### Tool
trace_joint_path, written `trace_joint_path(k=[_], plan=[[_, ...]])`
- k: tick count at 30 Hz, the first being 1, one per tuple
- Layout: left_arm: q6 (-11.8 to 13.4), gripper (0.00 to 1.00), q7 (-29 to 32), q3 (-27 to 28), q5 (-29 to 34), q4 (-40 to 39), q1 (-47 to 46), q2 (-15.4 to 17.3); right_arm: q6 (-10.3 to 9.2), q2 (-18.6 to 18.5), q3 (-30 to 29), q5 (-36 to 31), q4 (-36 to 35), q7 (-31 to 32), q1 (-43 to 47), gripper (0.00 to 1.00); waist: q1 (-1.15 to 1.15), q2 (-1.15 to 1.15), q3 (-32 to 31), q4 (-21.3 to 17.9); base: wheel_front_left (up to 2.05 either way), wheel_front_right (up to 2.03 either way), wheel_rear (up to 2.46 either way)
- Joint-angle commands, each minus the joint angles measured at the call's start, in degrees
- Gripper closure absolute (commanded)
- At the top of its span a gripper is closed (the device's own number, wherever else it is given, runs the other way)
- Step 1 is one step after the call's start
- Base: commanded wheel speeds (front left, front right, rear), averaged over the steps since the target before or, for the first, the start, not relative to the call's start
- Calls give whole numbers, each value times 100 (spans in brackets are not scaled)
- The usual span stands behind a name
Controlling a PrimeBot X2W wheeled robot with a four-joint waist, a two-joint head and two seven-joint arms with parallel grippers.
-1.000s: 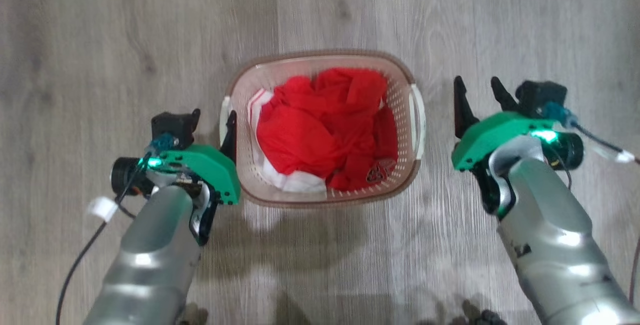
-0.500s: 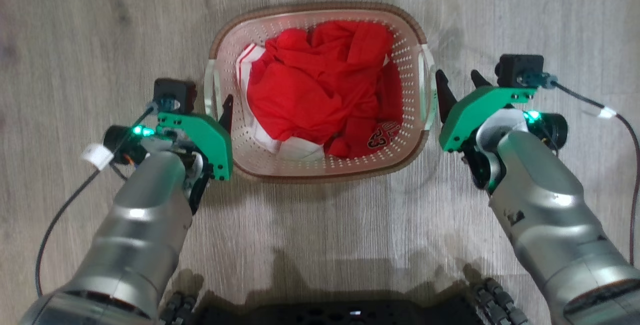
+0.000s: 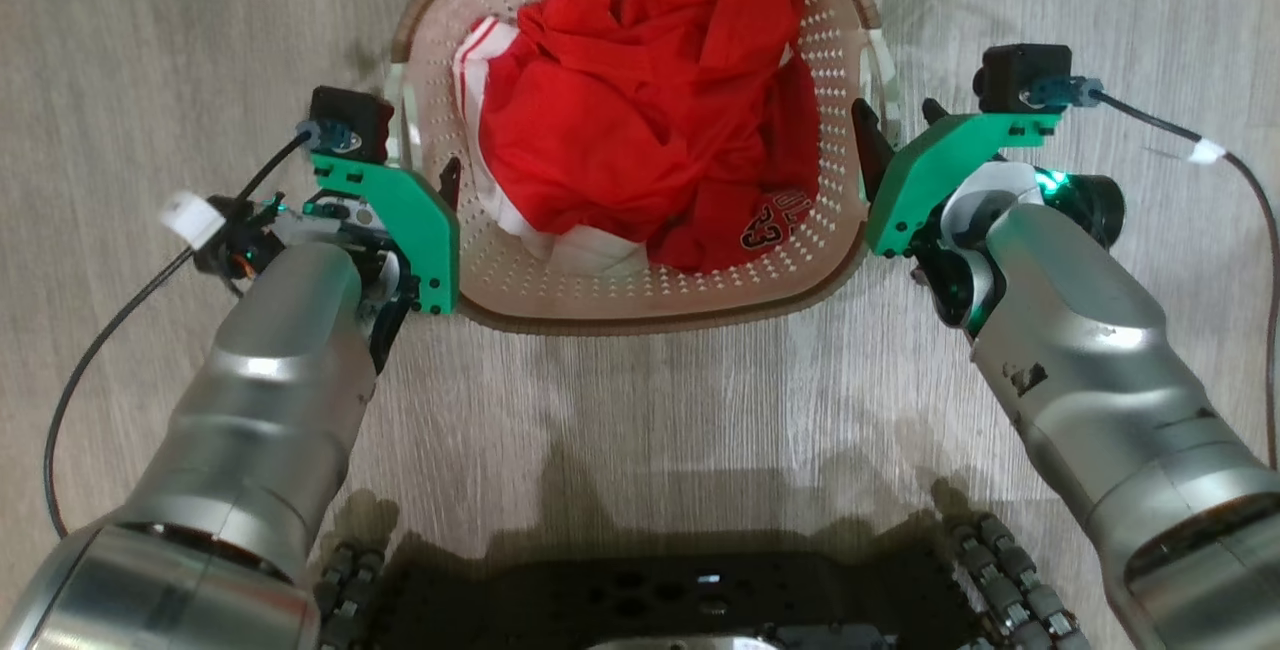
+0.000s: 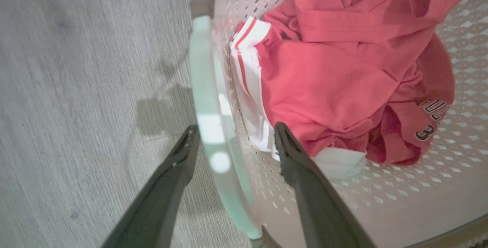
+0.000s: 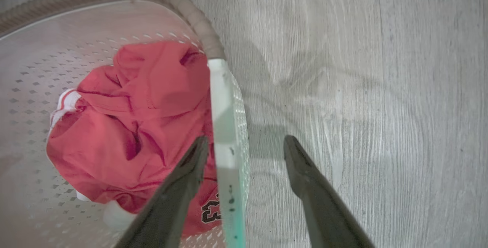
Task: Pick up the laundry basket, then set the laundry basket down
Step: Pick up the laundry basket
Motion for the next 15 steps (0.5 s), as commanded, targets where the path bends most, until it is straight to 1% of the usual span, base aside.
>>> trace_joint_path(k=[1, 10, 15], plan=[[-26, 0, 49, 51, -18, 2, 32, 143, 41, 70, 139, 89, -32, 39, 100, 0, -1, 0, 79, -22, 0, 0, 0], [-35, 0, 396, -180, -147, 52, -120, 142, 41, 70, 528, 521, 319, 234, -180, 0, -1, 0, 331, 72, 0, 0, 0], [-36, 0, 648, -483, -469, -210, -95, 141, 41, 70, 635, 713, 514, 282, -375, 0, -1, 0, 433, 108, 0, 0, 0]])
